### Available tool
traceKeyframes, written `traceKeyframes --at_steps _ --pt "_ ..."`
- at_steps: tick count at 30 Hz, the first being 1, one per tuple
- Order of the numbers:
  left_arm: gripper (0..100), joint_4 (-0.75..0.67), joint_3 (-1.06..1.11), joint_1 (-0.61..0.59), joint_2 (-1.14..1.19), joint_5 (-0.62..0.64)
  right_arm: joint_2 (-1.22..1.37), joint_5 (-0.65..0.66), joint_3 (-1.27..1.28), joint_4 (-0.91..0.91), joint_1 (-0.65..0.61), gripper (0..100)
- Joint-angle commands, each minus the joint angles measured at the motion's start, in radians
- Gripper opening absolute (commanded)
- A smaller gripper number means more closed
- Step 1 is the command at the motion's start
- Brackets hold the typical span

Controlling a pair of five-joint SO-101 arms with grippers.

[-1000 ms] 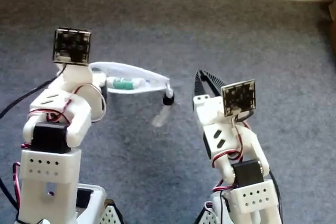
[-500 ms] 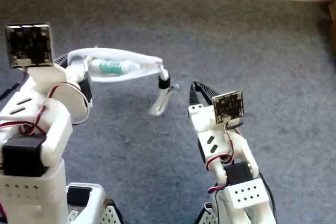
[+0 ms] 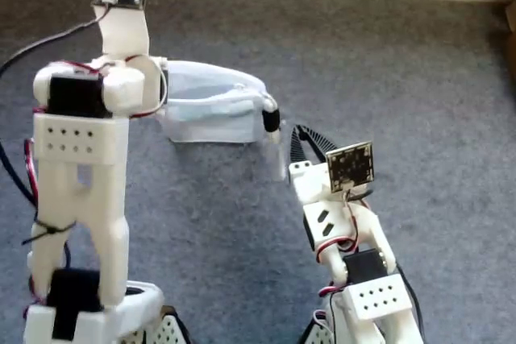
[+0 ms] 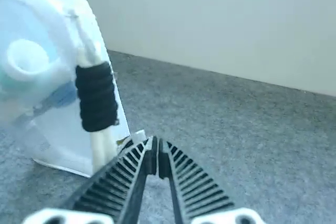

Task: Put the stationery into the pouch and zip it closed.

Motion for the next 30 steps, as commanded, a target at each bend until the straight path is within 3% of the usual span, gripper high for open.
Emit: traceKeyframes --at_steps 1,4,8,13,17,22,30 --pt "1 0.216 -0.512 0.025 0.064 -0.005 -0.025 -0.005 -0.007 -0.022 -0.008 1.1" --pt "1 0.233 -0.549 0.021 0.134 -0.009 -0.025 -0.005 -0.007 -0.022 -0.008 1.1" --pt "1 0.232 -0.386 0.012 0.272 -0.012 -0.025 -0.005 -0.007 -0.022 -0.008 1.1" --pt "1 0.219 -0.374 0.005 0.401 -0.012 -0.024 -0.005 -0.007 -0.021 -0.008 1.4" --pt "1 0.226 -0.414 0.012 0.348 -0.012 -0.024 -0.008 -0.007 0.024 -0.008 9.3" --pt "1 0.226 -0.337 0.013 0.271 -0.012 -0.025 -0.009 -0.133 0.3 -0.025 23.1" --pt "1 0.21 -0.148 0.113 0.143 -0.014 -0.025 0.0 -0.231 0.378 -0.038 24.5"
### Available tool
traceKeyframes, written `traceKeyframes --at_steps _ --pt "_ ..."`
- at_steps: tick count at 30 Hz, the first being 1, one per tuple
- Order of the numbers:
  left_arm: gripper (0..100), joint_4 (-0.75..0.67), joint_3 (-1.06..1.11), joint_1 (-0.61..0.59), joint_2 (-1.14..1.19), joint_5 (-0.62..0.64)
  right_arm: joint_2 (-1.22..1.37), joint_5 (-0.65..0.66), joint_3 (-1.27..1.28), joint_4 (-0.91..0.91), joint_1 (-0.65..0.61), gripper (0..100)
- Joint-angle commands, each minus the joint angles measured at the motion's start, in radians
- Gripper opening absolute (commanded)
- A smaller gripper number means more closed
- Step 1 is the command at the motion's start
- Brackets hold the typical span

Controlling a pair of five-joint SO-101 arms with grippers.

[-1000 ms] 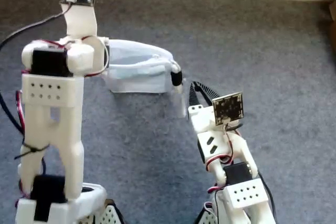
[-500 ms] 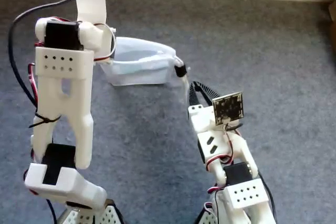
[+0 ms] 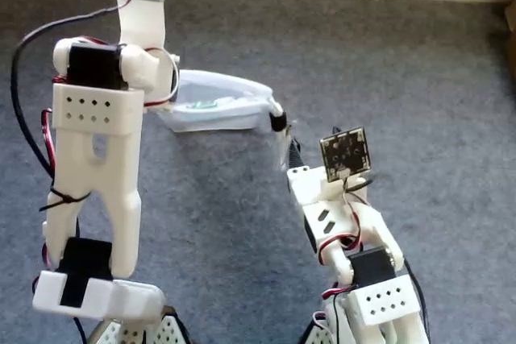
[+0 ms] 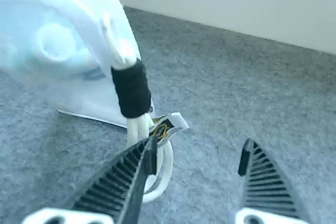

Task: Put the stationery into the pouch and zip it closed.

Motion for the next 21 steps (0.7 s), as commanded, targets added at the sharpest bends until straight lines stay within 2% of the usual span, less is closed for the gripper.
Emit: traceKeyframes --at_steps 1,6,11,21 --pt "1 -0.018 0.122 0.094 -0.09 -0.008 -0.019 0.0 -0.065 0.008 -0.033 24.5" --pt "1 -0.107 0.271 0.102 -0.186 -0.008 -0.019 0.086 -0.064 0.038 -0.142 24.5" --pt "1 -0.183 0.414 0.102 -0.274 -0.008 -0.019 0.089 -0.062 0.035 -0.151 24.5" --pt "1 -0.284 0.572 0.102 -0.381 -0.008 -0.018 0.089 0.065 -0.18 -0.151 24.1"
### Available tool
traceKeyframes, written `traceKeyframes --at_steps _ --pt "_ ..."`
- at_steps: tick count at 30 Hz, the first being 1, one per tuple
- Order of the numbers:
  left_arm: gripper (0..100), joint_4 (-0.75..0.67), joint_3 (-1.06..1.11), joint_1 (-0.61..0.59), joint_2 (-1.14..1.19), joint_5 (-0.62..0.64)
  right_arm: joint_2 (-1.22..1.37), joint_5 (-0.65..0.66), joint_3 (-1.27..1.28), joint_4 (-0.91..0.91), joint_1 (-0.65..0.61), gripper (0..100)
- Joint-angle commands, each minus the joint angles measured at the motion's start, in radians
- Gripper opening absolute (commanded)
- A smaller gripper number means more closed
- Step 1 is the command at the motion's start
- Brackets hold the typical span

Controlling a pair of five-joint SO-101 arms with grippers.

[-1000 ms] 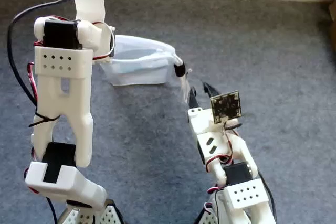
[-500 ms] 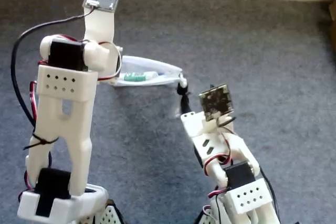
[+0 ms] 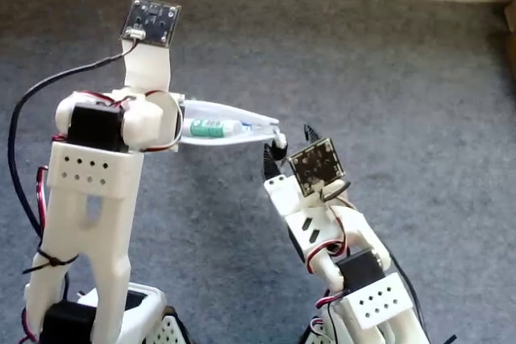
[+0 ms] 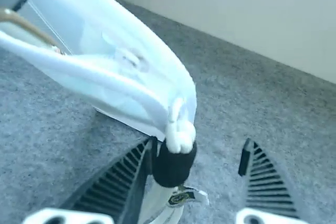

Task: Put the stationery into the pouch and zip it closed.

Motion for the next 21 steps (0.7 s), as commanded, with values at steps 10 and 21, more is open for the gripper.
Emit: traceKeyframes --at_steps 10,21 --pt "1 -0.037 0.05 0.038 -0.012 -0.006 -0.018 0.015 0.031 -0.064 -0.005 14.2" --pt "1 -0.037 0.051 -0.013 -0.008 -0.006 -0.024 0.143 0.035 -0.062 -0.005 0.7"
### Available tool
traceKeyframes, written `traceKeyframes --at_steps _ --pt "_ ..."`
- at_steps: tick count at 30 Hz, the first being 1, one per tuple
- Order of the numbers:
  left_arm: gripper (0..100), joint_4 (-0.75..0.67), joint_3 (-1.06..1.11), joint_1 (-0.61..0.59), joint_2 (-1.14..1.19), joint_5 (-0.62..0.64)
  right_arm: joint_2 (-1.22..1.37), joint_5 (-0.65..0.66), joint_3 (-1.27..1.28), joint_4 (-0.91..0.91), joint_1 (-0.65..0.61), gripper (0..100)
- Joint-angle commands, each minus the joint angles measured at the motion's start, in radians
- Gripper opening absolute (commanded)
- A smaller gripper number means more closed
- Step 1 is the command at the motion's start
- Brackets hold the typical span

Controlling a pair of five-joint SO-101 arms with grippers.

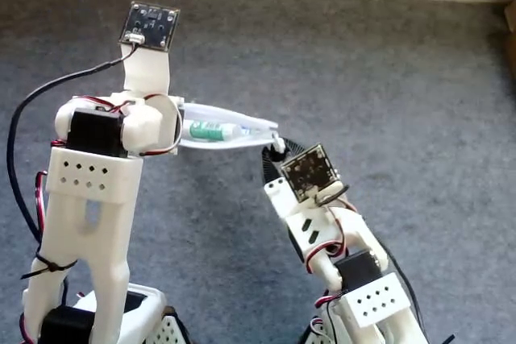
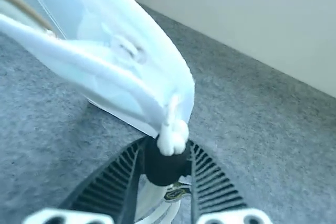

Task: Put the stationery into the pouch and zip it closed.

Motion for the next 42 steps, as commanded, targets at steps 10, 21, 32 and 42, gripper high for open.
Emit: traceKeyframes --at_steps 10,21,32,42 --pt "1 -0.008 0.01 -0.013 -0.024 -0.006 -0.217 0.089 -0.008 0.124 -0.012 0.6" --pt "1 -0.014 0.025 -0.013 -0.074 -0.006 -0.469 0.181 -0.007 0.311 -0.016 0.5" --pt "11 -0.123 0.091 -0.015 -0.071 -0.072 -0.487 0.181 -0.002 0.386 -0.016 0.5" --pt "18 -0.247 0.005 0.05 -0.065 -0.068 -0.489 0.175 -0.041 0.65 -0.018 0.5"
